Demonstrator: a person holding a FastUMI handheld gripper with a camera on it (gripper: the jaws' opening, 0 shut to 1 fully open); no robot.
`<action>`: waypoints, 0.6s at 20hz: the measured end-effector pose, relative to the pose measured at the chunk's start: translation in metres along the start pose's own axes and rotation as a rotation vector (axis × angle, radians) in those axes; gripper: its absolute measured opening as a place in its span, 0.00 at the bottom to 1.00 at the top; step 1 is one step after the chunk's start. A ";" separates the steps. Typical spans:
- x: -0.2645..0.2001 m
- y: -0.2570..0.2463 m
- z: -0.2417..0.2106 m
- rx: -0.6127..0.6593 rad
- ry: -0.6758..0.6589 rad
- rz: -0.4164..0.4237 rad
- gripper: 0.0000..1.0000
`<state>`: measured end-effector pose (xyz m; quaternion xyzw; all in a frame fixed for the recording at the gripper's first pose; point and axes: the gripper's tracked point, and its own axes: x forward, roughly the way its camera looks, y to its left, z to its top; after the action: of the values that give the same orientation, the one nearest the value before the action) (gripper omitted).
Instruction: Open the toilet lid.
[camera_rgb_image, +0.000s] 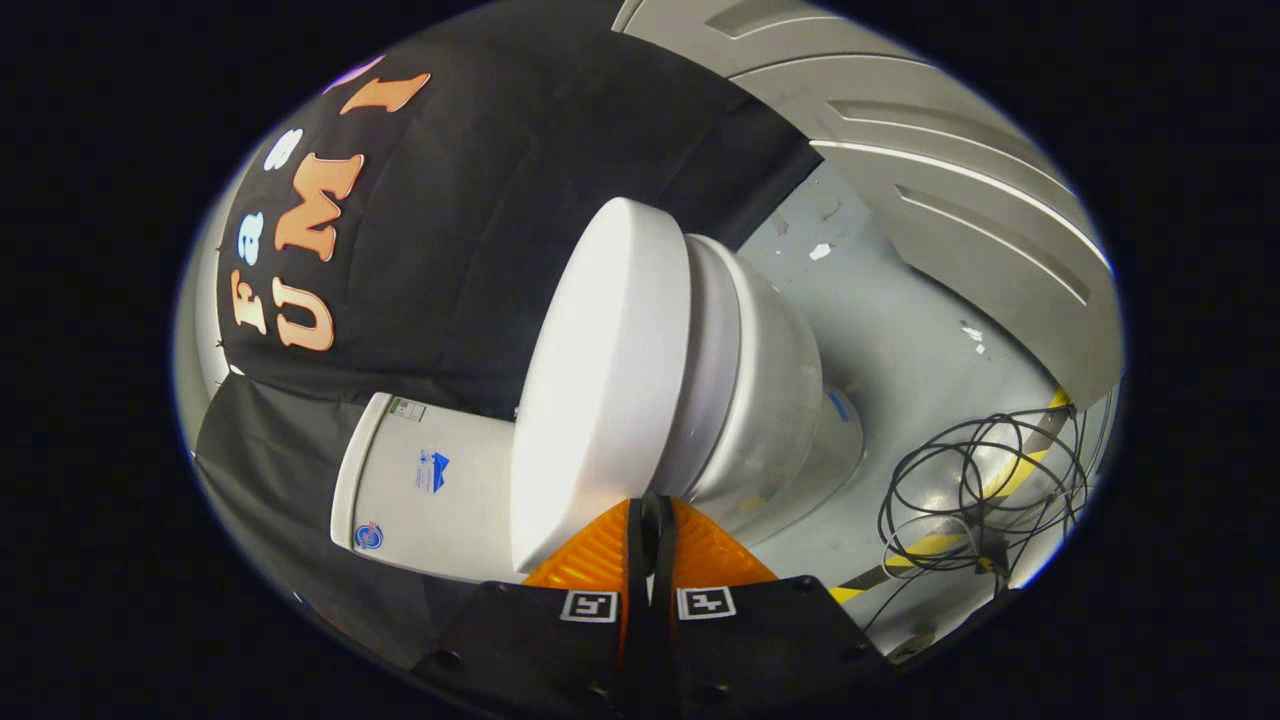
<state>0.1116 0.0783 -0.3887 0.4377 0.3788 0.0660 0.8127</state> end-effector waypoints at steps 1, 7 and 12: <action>-0.002 0.005 0.001 -0.035 -0.015 -0.009 0.08; -0.012 0.041 0.017 -0.326 -0.118 -0.094 0.08; -0.023 0.070 0.024 -0.429 -0.162 -0.152 0.08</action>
<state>0.1270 0.0948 -0.3151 0.2292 0.3215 0.0484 0.9175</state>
